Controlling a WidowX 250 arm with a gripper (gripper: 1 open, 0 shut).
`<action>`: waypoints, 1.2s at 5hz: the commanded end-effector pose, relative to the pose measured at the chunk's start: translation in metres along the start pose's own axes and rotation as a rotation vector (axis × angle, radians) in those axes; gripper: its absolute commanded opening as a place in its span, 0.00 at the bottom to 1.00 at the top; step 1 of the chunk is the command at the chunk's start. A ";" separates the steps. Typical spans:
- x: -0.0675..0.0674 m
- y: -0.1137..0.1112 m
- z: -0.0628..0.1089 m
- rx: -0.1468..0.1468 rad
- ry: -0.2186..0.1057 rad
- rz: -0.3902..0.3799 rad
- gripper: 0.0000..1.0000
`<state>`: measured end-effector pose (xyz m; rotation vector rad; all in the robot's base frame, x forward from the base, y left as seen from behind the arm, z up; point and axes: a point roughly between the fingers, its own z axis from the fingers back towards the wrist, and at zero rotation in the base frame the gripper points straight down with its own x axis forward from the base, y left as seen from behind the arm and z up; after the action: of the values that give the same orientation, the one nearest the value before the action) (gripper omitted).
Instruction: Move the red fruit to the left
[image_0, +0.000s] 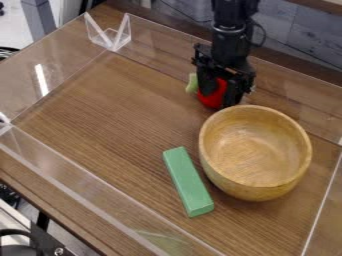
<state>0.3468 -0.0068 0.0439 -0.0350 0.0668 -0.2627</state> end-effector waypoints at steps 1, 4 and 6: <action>0.013 -0.001 0.013 0.024 -0.056 -0.034 0.00; 0.026 0.002 0.010 0.023 -0.076 -0.064 1.00; 0.028 0.006 0.007 0.033 -0.074 -0.075 0.00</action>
<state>0.3638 -0.0090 0.0365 -0.0254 0.0492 -0.3222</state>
